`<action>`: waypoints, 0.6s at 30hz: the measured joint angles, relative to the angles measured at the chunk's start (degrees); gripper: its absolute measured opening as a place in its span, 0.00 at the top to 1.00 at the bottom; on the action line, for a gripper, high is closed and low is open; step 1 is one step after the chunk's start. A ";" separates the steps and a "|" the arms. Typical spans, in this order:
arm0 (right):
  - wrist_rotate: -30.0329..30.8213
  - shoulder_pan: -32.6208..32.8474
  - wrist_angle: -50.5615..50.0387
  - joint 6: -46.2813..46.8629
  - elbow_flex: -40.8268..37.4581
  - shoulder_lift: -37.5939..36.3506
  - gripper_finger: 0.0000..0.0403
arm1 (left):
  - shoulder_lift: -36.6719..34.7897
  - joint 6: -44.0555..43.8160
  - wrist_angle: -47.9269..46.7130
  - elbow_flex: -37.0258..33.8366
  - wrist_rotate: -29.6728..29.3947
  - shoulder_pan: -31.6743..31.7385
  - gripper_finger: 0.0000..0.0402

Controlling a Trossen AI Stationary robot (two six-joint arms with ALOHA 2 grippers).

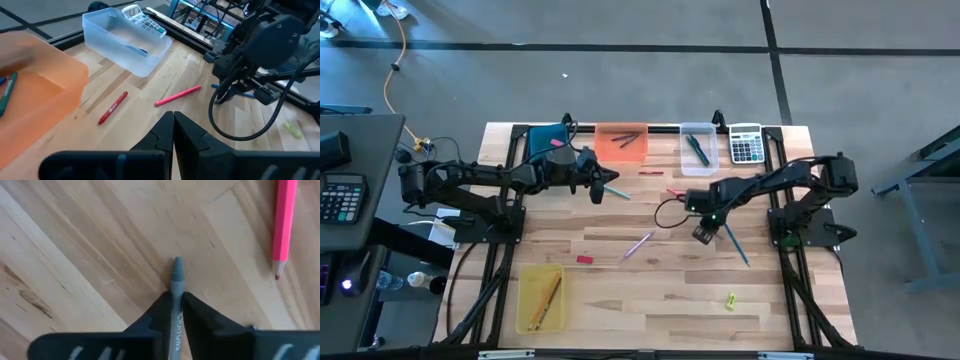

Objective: Sort crayons/erasers/pens/pencils in bins
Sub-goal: Put the gray crayon into the orange bin

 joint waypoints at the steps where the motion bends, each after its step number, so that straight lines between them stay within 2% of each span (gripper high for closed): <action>1: -0.31 -0.36 0.00 -0.30 -0.08 -0.68 0.93 | 0.00 -0.49 0.00 0.00 0.00 0.00 1.00; 8: -0.92 -2.92 4.43 -1.15 -0.09 -5.81 0.95 | 0.02 -1.42 -0.03 0.02 -0.04 1.31 1.00; 12: -2.42 -4.31 10.40 0.52 0.02 -8.76 0.95 | 0.02 -1.45 -0.02 0.02 0.01 2.37 1.00; 18: -1.62 -6.96 20.02 3.40 1.46 -12.62 0.95 | -0.32 -2.26 -0.01 0.02 2.47 4.55 1.00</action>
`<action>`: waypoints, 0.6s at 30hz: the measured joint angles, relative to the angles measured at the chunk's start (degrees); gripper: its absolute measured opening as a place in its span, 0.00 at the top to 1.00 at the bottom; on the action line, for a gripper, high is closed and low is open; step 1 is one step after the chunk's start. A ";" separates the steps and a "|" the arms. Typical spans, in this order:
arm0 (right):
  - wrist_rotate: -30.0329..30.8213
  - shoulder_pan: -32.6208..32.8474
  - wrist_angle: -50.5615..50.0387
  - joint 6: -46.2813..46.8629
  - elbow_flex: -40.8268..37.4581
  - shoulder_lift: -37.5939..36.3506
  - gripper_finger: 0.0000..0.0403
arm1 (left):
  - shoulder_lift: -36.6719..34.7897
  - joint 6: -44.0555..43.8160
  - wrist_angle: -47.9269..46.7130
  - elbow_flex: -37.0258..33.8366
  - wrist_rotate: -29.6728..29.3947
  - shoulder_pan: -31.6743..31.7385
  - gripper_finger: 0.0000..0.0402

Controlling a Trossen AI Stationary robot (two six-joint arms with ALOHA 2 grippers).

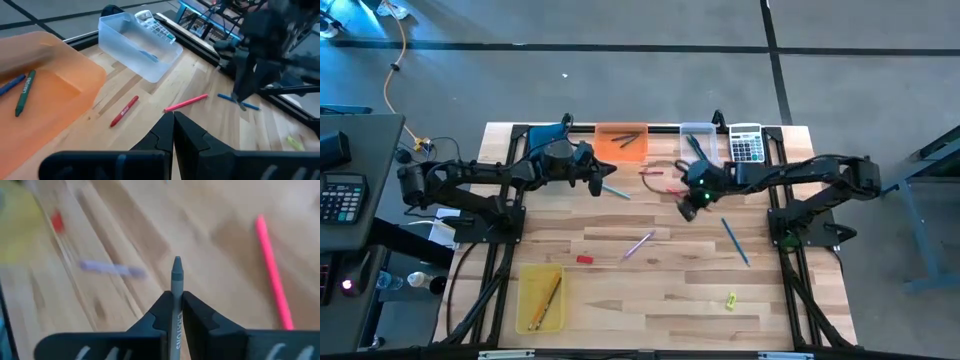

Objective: Sort crayons/erasers/pens/pencils in bins
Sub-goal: Put the gray crayon into the orange bin

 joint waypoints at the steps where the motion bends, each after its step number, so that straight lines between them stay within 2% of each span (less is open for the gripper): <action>1: 0.62 -0.60 1.18 -0.40 0.79 0.02 0.95 | -0.19 -0.02 -0.01 0.00 0.47 0.35 1.00; 6: 5.80 -4.46 7.08 -6.30 6.99 2.54 0.95 | -0.27 -0.02 -0.02 0.00 0.96 1.44 1.00; 10: 6.85 -8.20 10.10 -10.71 14.27 7.42 0.95 | -0.27 0.07 0.05 0.00 0.97 1.46 1.00; 18: 6.87 -14.80 9.65 -18.96 33.59 23.13 0.95 | -0.39 0.66 -0.24 0.00 1.18 0.58 1.00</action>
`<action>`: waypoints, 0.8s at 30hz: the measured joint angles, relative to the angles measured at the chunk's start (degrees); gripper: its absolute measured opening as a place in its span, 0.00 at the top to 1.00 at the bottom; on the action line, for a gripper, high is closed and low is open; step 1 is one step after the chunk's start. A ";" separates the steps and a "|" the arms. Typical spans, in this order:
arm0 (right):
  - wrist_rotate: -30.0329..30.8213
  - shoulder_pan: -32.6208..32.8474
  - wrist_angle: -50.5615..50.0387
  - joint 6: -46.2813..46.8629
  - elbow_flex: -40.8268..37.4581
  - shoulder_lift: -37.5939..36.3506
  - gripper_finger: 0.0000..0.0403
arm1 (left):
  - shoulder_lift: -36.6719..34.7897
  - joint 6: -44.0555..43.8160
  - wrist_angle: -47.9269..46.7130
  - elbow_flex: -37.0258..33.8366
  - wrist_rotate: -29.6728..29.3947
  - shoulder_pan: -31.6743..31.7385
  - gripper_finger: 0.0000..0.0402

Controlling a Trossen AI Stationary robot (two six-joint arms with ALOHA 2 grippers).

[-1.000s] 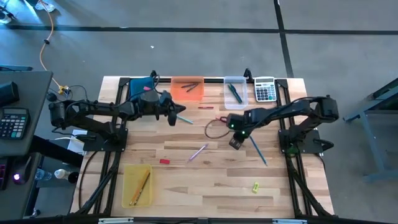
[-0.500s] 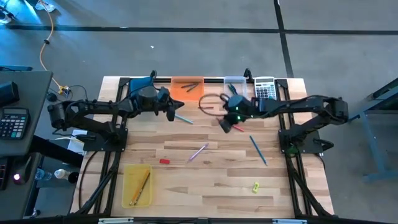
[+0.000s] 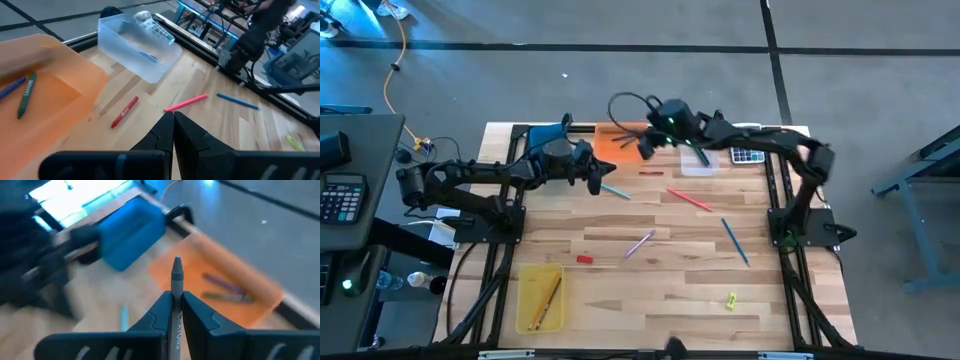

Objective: Sort crayons/erasers/pens/pencils in bins
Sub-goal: Put the gray crayon into the orange bin

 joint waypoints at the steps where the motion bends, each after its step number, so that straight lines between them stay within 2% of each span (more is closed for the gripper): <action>1: 0.01 -0.68 0.12 -0.58 2.43 2.36 0.95 | -0.01 0.22 -0.15 0.00 0.02 -0.15 1.00; 9: -0.63 -4.51 -5.64 -2.50 18.89 18.87 0.95 | -0.01 -0.06 -0.63 0.00 -0.04 -0.59 1.00; 13: -3.81 -5.15 -8.01 -2.50 24.69 25.03 0.95 | -0.01 0.33 -0.90 0.00 -0.07 -0.58 1.00; 18: -4.20 -5.15 -11.34 -2.50 29.38 29.43 0.95 | -0.03 0.35 -1.44 0.00 -0.21 -0.58 1.00; 24: -3.49 -5.15 -13.25 -2.21 29.91 30.77 0.95 | -0.03 0.33 -2.48 0.00 -0.22 -0.58 1.00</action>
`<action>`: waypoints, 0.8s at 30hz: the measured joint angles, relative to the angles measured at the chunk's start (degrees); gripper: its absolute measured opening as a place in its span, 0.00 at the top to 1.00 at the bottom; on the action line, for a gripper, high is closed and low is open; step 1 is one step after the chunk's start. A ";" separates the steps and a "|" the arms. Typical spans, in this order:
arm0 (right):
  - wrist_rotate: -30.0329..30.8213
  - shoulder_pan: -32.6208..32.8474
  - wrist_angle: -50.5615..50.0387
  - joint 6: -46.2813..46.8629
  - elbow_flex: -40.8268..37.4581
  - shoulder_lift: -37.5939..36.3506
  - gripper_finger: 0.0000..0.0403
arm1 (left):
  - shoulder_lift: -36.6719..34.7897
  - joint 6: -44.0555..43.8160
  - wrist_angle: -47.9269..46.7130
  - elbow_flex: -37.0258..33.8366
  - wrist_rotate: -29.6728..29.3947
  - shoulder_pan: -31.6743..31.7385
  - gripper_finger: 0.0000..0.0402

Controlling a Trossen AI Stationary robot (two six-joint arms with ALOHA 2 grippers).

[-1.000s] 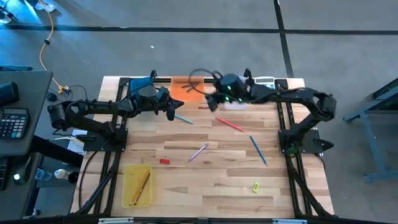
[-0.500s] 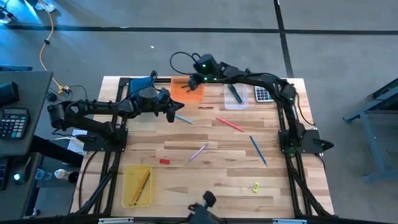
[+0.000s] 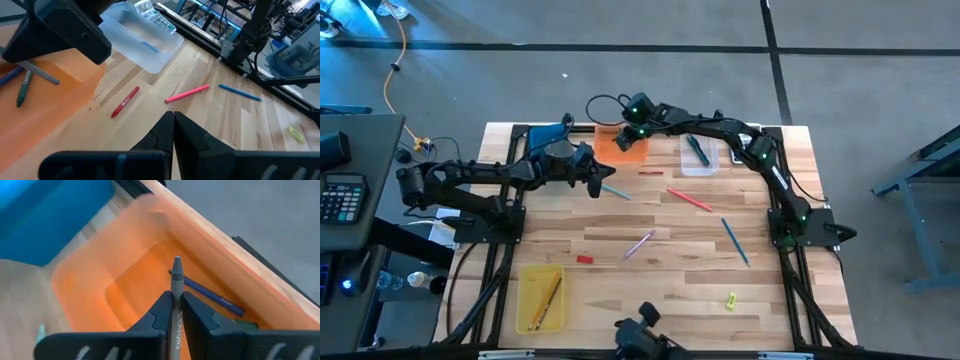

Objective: Sort crayons/erasers/pens/pencils in bins
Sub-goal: Put the gray crayon into the orange bin, then put the purple pen into the transparent bin

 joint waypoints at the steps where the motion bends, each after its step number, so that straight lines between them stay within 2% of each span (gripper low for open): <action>1: 0.46 0.00 -0.56 0.00 0.00 0.00 0.95 | 0.00 -0.01 0.02 0.00 0.00 0.00 1.00; 5: 0.84 -0.15 -0.83 0.07 0.02 0.00 0.91 | 0.00 0.00 -0.78 0.00 -0.10 -0.01 1.00; 11: 0.87 -0.64 -2.62 2.35 0.02 -0.05 0.77 | 0.00 0.91 -1.80 0.00 -1.60 0.00 1.00; 14: 0.93 -0.77 -3.48 2.51 0.02 -0.86 0.75 | 0.00 1.75 -2.37 0.00 -1.58 0.00 1.00; 17: 1.39 -0.79 -4.23 0.06 0.02 -3.44 0.79 | 0.00 1.93 -3.70 0.00 -1.57 0.00 1.00; 22: 3.42 -0.76 -7.66 -6.85 0.04 -9.48 0.96 | 0.00 0.54 -5.45 0.00 -1.25 -0.25 1.00; 24: 3.40 -0.76 -8.60 -9.82 0.07 -11.90 0.99 | 0.00 0.12 -5.99 0.00 -1.07 -0.36 1.00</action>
